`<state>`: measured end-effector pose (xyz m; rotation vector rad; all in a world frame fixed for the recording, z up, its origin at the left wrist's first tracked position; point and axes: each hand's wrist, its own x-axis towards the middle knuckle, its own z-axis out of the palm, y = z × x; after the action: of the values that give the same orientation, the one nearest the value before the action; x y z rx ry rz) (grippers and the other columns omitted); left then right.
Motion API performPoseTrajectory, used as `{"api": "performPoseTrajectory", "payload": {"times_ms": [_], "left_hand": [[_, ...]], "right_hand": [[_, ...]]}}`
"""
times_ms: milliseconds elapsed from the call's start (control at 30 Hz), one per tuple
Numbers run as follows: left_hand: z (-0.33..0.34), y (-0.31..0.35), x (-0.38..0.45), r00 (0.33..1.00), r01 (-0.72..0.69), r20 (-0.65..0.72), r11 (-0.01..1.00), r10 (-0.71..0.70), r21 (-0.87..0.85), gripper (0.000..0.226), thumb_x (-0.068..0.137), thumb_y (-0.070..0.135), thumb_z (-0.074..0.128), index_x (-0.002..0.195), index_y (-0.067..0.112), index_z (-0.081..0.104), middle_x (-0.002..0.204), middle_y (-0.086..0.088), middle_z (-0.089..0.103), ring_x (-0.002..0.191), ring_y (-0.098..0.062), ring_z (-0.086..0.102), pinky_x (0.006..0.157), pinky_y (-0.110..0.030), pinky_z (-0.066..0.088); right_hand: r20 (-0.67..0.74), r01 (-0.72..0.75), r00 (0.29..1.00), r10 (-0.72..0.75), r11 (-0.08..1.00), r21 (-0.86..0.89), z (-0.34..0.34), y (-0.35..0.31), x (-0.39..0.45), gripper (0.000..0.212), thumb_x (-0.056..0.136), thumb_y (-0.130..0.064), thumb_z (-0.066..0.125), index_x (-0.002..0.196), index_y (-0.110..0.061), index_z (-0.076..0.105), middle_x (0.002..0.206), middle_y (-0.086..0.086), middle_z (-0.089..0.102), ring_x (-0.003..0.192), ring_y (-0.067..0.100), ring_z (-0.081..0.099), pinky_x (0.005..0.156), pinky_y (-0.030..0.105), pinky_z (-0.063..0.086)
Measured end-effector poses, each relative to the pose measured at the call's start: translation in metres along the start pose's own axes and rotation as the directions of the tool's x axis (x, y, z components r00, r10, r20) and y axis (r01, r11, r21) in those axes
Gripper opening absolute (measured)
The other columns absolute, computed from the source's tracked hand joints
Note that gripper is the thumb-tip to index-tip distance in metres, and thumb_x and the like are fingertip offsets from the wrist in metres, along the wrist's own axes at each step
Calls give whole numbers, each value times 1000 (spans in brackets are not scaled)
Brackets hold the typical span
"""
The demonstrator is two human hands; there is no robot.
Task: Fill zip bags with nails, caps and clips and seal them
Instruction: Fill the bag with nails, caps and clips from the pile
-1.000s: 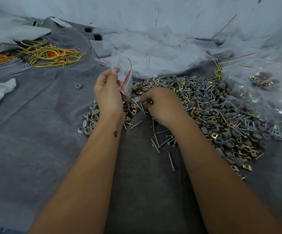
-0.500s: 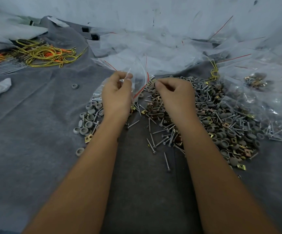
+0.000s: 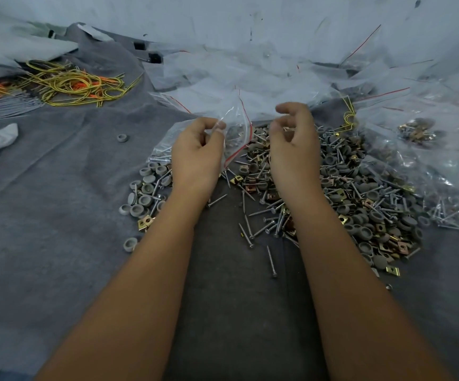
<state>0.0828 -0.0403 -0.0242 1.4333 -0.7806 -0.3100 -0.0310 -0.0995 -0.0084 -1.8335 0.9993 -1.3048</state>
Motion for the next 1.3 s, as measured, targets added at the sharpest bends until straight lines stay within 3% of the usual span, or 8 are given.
{"api": "performPoseTrajectory", "payload": {"times_ms": [200,333,700,933,1033,1100,1200,1300], "left_hand": [[0,-2,2,1000,15,-15,1000,-15,8,13,96,17,55,87,21,64,52,5,46,43,-7,41,47,-24,34],[0,-4,2,1000,14,-18,1000,-13,12,13,95,17,55,87,20,65,52,6,46,44,-6,40,49,-25,35],[0,-10,6,1000,13,-7,999,-13,47,13,95,20,55,88,25,64,45,15,50,43,1,43,47,-21,37],[1,-13,5,999,-28,38,985,22,172,9,96,29,56,88,29,61,54,4,56,50,-13,56,54,-35,49],[2,-13,4,998,-37,53,979,27,199,9,96,28,56,94,24,64,58,-1,58,60,-29,62,64,-46,54],[2,-12,4,998,-40,56,977,28,212,9,95,28,56,94,25,64,58,0,58,58,-25,60,64,-46,54],[1,-11,4,998,-37,53,979,27,201,9,94,24,56,94,23,65,63,-3,61,61,-27,61,65,-49,54],[1,-11,3,999,-26,47,980,17,198,10,93,22,56,95,24,65,68,-5,63,66,-29,63,68,-51,55]], "right_hand": [[315,99,946,76,857,-506,1,8,-1,33,87,-20,57,117,-27,68,115,2,66,105,25,59,90,43,50],[425,266,904,44,721,-640,5,10,-5,29,87,-37,59,115,-36,67,113,1,62,113,31,47,91,40,39],[403,303,915,-29,708,-637,8,13,-4,15,85,-38,67,92,-24,69,102,2,64,106,26,51,87,38,40],[-24,120,990,-136,936,-332,7,5,-6,10,89,-22,64,97,-17,66,96,-4,57,94,18,59,81,37,50],[-108,176,975,-194,972,-157,7,-2,-8,22,85,-14,66,107,-16,64,98,-4,62,83,11,58,71,17,46],[-72,259,960,-272,954,-152,9,-4,-10,23,83,-11,68,106,-15,64,97,-3,64,78,11,56,67,11,42],[70,354,935,-348,904,-238,12,-2,-12,14,80,-10,69,93,-13,68,91,-4,65,83,18,56,76,29,46],[187,375,925,-331,874,-309,12,3,-10,11,78,-11,72,88,-15,72,84,-12,61,89,21,55,87,28,37]]}}
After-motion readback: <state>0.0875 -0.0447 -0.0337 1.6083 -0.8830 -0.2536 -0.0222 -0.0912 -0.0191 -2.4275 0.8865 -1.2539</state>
